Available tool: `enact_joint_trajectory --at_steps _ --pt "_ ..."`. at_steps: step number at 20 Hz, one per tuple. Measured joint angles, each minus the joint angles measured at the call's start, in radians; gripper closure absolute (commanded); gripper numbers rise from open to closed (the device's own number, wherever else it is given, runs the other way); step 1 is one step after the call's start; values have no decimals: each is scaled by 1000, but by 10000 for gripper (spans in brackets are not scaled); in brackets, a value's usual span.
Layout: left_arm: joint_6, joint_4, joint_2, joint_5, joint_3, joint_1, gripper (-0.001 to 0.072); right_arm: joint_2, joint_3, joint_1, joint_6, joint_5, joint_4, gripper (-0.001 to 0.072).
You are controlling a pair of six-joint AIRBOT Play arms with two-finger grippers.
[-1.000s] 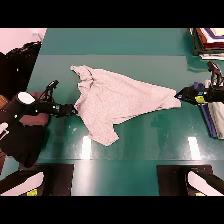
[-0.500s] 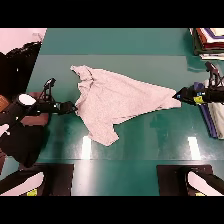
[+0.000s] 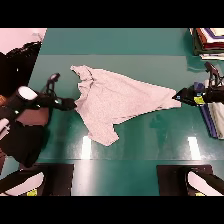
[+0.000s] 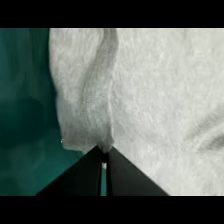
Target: Fold the shirts.
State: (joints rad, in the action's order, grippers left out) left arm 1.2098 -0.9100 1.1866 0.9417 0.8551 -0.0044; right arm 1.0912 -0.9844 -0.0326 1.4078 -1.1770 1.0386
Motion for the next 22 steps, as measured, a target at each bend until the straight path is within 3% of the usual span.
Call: enact_joint_trajectory --at_steps 3,6,7,8,9,10,17,22 --pt "8 -82 0 175 187 84 688 -1 -25 0 0 -11 0 260" --pt "15 -126 4 265 297 150 687 -1 -42 0 1 -16 0 260" --pt "16 -133 12 281 313 161 574 -1 -45 0 1 -17 0 260" --pt "18 -138 23 294 327 169 216 -1 -47 0 1 -17 0 260" --pt "19 -143 35 301 335 175 44 -1 -48 0 1 -18 1 260" --pt "25 -150 48 304 342 180 88 -1 -50 0 1 -19 1 261" --pt "65 -208 135 305 330 191 87 -1 -51 0 1 -21 2 260" --pt "71 -208 153 279 185 191 87 -1 -51 0 1 -21 2 260"
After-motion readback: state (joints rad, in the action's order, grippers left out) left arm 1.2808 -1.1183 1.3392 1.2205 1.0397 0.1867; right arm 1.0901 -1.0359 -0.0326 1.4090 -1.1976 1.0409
